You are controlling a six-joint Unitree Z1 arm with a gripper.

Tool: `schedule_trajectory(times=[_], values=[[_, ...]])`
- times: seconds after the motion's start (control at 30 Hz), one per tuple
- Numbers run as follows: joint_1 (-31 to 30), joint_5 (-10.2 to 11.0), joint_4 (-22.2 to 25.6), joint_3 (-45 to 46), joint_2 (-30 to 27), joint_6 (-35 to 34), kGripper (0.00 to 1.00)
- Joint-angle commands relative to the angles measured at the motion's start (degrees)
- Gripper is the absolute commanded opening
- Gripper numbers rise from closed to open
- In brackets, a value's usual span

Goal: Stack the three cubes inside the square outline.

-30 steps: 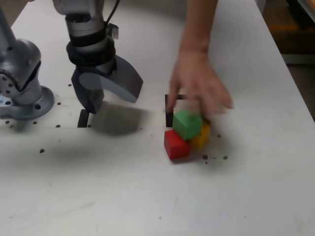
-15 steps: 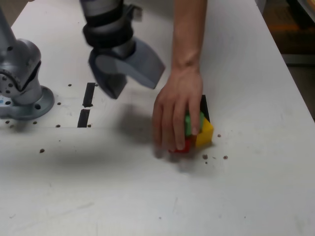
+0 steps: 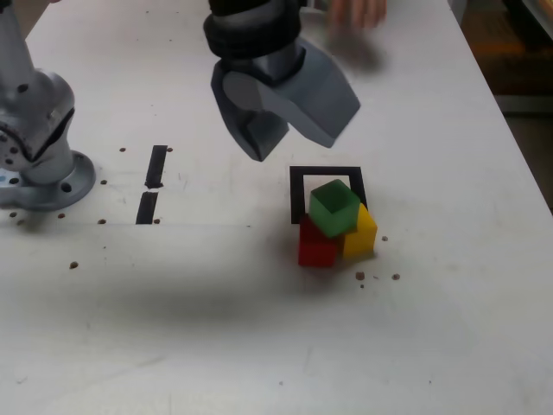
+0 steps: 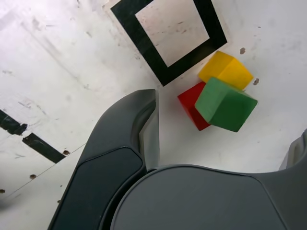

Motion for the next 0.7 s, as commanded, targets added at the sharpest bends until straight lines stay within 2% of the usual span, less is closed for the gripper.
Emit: schedule_trajectory(times=[0.0, 0.67], values=[[-0.48, 0.03, 0.08, -0.73, 0.84, 0.19, 0.99], [-3.25, -0.46, -0.54, -4.32, 11.71, 0.31, 0.97]])
